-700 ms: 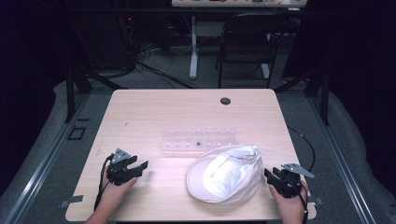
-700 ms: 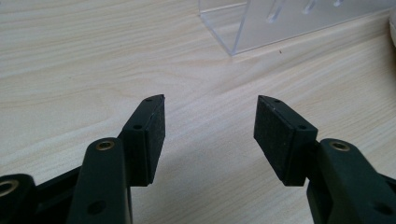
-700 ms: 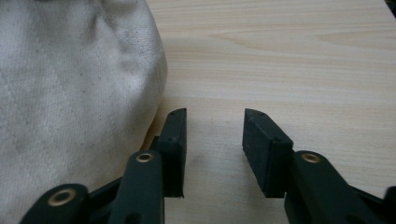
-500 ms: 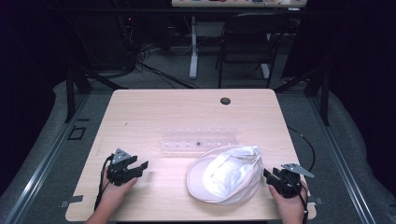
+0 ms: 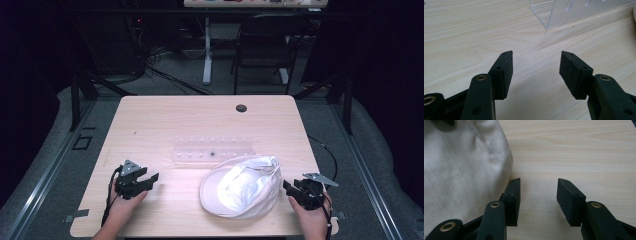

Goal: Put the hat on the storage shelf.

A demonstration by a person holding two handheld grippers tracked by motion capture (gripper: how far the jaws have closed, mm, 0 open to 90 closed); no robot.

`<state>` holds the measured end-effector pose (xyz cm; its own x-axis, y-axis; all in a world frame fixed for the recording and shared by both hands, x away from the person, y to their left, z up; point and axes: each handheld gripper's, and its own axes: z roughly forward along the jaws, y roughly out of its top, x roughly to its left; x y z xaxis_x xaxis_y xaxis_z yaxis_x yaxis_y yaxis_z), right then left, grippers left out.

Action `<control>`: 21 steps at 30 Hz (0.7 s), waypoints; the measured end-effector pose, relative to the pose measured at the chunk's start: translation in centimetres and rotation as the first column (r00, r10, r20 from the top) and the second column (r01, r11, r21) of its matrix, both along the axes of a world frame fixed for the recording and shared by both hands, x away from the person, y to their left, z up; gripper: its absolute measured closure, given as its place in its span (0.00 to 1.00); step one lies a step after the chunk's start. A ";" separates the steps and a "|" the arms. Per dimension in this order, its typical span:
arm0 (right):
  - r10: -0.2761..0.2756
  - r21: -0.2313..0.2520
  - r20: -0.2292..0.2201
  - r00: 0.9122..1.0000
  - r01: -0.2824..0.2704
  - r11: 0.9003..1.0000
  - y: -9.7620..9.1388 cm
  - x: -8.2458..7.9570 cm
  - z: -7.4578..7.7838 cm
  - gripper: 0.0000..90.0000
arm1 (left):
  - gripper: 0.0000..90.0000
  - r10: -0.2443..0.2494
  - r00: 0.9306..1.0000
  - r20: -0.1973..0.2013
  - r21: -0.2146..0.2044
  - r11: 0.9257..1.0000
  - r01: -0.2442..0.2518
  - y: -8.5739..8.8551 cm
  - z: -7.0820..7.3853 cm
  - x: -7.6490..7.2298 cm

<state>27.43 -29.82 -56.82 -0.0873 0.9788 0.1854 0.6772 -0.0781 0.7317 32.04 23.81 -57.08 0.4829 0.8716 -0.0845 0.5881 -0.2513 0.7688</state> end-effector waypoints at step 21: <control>0.061 0.035 -0.044 0.997 -0.059 0.998 0.2 2.2 5.4 0.59 | 0.51 -0.002 1.000 -0.012 -0.010 1.000 0.002 -0.1 -0.2 0.0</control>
